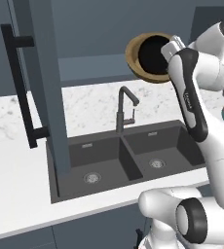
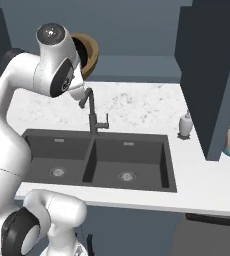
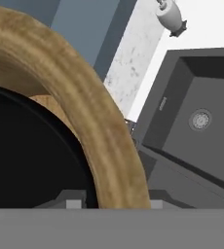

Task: Pick up the bowls on the counter and stack them on top of one another in the open cabinet. Place the smaller bowl on top of the larger bowl.

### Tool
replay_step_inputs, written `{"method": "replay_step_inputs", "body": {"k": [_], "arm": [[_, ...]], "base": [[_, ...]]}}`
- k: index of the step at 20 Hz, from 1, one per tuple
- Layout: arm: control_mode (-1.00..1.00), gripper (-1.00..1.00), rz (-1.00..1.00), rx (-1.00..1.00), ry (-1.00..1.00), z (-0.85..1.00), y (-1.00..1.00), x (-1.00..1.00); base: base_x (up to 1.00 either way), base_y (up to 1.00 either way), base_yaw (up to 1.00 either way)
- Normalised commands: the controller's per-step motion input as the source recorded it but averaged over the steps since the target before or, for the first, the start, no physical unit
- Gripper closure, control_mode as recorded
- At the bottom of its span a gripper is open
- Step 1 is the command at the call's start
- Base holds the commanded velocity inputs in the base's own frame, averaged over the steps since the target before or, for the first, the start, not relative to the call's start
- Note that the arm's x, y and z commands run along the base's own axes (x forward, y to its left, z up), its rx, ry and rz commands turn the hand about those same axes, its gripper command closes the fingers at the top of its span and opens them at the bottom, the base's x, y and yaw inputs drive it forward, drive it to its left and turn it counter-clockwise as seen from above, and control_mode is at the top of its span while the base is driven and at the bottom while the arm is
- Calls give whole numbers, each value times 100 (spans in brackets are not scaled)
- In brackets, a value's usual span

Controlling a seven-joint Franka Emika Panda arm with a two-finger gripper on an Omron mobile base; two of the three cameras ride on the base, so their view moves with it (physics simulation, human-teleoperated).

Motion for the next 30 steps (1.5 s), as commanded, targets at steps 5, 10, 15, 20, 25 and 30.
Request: {"method": "replay_step_inputs", "body": {"k": [5,10,15,20,25,30], "arm": [[-100,100,0,1,0,-6,6,33],[-100,100,-5,0,0,0,3,80],[-100,100,-9,0,0,0,12,98],[-100,100,-11,0,0,0,22,100],[-100,-100,-9,0,0,-2,17,100],[-100,-100,-7,-1,-1,-9,3,52]], "base": [[0,0,0],[0,0,0],[0,0,0],[0,0,0],[0,0,0],[0,0,0]]}}
